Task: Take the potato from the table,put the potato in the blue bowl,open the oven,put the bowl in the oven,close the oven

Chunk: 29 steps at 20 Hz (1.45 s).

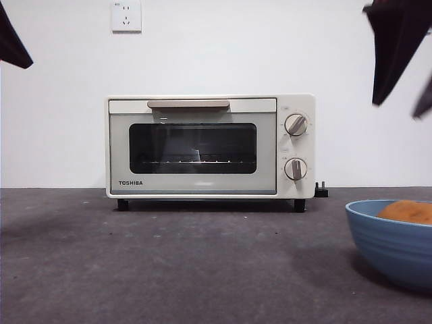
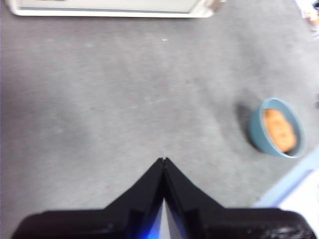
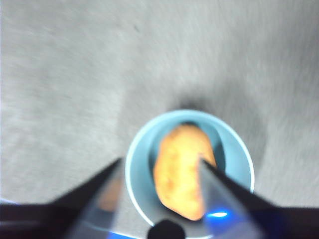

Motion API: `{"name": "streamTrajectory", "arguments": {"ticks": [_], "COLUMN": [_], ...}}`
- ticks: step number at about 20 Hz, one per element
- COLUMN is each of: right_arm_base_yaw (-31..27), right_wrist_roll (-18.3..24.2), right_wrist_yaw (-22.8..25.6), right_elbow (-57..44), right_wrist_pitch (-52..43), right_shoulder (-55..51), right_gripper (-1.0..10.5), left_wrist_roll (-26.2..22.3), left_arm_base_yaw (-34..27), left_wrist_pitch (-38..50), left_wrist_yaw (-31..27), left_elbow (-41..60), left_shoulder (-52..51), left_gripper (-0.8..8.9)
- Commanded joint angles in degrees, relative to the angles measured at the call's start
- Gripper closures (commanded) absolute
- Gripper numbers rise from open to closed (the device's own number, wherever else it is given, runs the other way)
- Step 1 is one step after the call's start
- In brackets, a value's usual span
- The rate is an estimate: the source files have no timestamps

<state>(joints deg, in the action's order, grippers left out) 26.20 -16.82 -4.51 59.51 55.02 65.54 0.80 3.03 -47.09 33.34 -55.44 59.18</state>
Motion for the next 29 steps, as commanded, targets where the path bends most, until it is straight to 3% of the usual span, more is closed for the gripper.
{"name": "streamTrajectory", "arguments": {"ticks": [1,3,8,14,18,24,29], "right_arm_base_yaw": [0.1,0.1,0.1,0.1,0.1,0.1,0.1], "right_wrist_roll": [1.9,1.9,3.8,1.5,-0.6,-2.7,-3.8], "right_wrist_yaw": [0.0,-1.3,-1.0,-1.1,-4.1,-2.3,-0.7], "right_elbow": [2.2,4.1,10.2,13.0,13.0,13.0,13.0], "right_wrist_pitch": [0.5,1.7,9.8,11.1,9.3,11.1,13.4], "right_shoulder": [0.2,0.2,-1.9,-10.1,-16.7,-21.6,-23.8], "right_gripper": [9.6,9.6,9.6,9.6,9.6,9.6,9.6], "left_wrist_roll": [-1.0,-0.8,5.4,5.4,3.7,2.6,-0.4], "left_arm_base_yaw": [0.1,0.1,1.4,5.3,8.2,10.9,12.9], "left_wrist_pitch": [0.5,2.6,11.6,11.6,10.8,9.3,10.0], "left_wrist_yaw": [-0.4,0.1,0.2,1.6,0.3,-0.9,-9.5], "left_elbow": [0.0,0.0,-4.4,-24.8,-37.0,-45.7,-47.1], "left_shoulder": [0.1,0.1,4.5,24.2,36.4,46.1,49.7], "left_gripper": [8.18,8.18,8.19,8.19,8.19,8.19,8.19]}}
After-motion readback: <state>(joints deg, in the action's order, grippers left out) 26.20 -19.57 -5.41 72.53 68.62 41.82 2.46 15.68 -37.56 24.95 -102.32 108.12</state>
